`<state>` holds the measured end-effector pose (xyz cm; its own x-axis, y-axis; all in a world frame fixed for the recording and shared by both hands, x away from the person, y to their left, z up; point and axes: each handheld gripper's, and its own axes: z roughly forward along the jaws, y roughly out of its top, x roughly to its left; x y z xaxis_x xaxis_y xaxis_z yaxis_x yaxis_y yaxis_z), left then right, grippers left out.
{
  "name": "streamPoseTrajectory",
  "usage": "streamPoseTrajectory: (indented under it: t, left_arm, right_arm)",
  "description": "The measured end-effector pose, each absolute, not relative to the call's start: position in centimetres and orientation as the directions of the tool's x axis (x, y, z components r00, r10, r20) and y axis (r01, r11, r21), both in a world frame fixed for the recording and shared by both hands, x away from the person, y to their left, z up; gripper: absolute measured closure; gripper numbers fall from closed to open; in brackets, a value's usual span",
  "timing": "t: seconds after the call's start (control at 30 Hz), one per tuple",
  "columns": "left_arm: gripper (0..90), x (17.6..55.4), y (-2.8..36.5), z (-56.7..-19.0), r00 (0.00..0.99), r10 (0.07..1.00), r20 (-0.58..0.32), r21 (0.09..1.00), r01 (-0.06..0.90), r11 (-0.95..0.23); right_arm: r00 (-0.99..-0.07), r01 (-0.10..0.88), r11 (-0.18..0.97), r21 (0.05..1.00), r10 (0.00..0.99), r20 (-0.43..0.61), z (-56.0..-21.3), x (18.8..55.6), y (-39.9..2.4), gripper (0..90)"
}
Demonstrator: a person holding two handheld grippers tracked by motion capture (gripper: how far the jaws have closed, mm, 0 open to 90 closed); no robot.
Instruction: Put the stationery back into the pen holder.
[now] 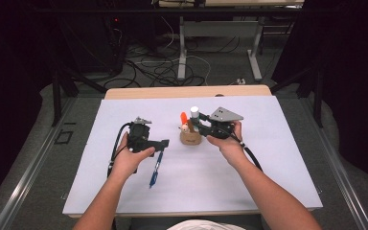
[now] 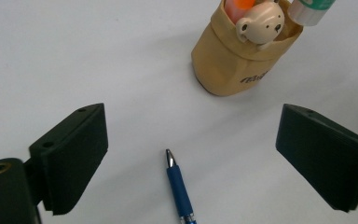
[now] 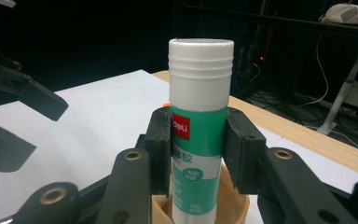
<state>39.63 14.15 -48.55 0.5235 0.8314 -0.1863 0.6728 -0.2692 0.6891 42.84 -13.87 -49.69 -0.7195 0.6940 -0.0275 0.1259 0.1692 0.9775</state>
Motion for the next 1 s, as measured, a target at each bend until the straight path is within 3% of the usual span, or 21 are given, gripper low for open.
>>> streamPoseTrajectory:
  t: [0.13,1.0]
  left_arm:
    - [3.8,39.7,14.2,-48.5,0.523,0.831,-0.191,0.692,0.672,-0.264]
    - [3.5,39.7,14.0,-48.7,0.528,0.826,-0.195,0.686,0.676,-0.270]
  right_arm:
    - [-0.708,0.149,0.148,0.978,0.706,0.001,-50.2,43.3,-13.8,65.5]
    - [-0.677,0.215,0.151,0.965,0.735,0.036,-52.9,44.7,-13.1,65.3]
